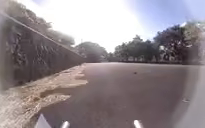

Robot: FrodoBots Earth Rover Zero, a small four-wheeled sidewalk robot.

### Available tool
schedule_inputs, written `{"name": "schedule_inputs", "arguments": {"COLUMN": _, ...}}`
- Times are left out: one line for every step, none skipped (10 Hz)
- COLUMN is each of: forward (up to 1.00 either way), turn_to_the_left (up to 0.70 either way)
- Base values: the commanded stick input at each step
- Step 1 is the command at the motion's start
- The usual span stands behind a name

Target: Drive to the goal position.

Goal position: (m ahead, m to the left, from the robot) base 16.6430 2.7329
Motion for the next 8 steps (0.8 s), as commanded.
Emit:
{"name": "schedule_inputs", "arguments": {"forward": 0.70, "turn_to_the_left": 0.00}}
{"name": "schedule_inputs", "arguments": {"forward": 0.70, "turn_to_the_left": 0.00}}
{"name": "schedule_inputs", "arguments": {"forward": 0.70, "turn_to_the_left": 0.00}}
{"name": "schedule_inputs", "arguments": {"forward": 0.70, "turn_to_the_left": 0.00}}
{"name": "schedule_inputs", "arguments": {"forward": 0.70, "turn_to_the_left": 0.00}}
{"name": "schedule_inputs", "arguments": {"forward": 0.70, "turn_to_the_left": 0.00}}
{"name": "schedule_inputs", "arguments": {"forward": 0.70, "turn_to_the_left": 0.00}}
{"name": "schedule_inputs", "arguments": {"forward": 0.70, "turn_to_the_left": 0.00}}
